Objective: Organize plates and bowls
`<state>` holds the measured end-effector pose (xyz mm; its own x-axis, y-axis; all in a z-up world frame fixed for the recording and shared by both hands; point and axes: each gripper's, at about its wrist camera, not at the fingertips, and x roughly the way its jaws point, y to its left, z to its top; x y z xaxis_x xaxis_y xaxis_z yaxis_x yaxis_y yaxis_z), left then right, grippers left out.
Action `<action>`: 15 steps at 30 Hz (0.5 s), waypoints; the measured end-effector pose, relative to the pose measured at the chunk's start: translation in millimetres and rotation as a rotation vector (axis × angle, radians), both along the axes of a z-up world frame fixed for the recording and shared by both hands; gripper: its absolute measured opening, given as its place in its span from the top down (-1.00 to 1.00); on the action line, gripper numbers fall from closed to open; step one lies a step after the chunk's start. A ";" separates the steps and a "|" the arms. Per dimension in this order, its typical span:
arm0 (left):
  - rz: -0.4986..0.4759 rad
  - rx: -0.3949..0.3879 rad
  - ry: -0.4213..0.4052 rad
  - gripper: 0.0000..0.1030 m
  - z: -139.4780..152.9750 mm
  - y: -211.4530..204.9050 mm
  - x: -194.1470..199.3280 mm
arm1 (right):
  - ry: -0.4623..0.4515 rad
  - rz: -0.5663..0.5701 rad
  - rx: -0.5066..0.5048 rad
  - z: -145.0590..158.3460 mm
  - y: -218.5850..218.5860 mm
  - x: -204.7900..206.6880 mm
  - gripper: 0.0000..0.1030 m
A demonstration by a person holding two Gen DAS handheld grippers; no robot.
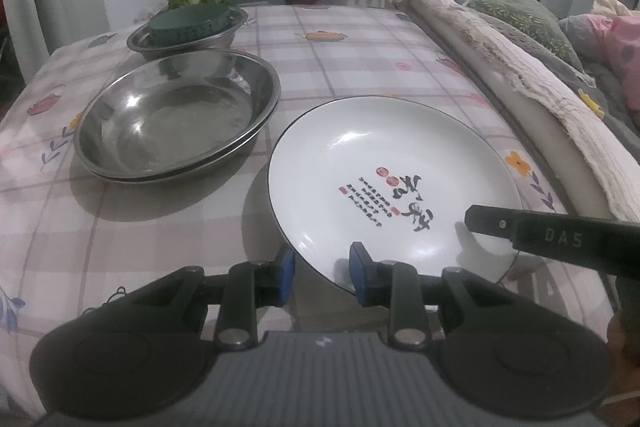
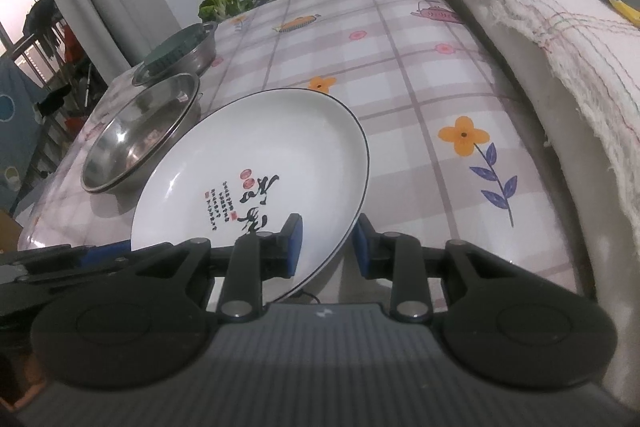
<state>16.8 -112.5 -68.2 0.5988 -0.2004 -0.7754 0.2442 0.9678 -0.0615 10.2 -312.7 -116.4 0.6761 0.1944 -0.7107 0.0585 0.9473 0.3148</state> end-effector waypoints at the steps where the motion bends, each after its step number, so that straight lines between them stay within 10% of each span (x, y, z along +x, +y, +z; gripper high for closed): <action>1: -0.002 -0.002 0.002 0.37 -0.4 -0.4 -0.3 | -0.002 0.001 0.000 -0.3 0.0 -0.8 0.46; 15: 0.029 -0.018 0.007 0.22 -4.5 9.2 23.0 | -0.025 -0.036 0.003 2.7 -10.6 5.6 0.43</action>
<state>39.8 -103.3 -72.7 0.5993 -0.1976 -0.7758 0.2159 0.9730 -0.0810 15.8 -323.2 -113.8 0.7000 0.1722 -0.6930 0.0843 0.9438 0.3196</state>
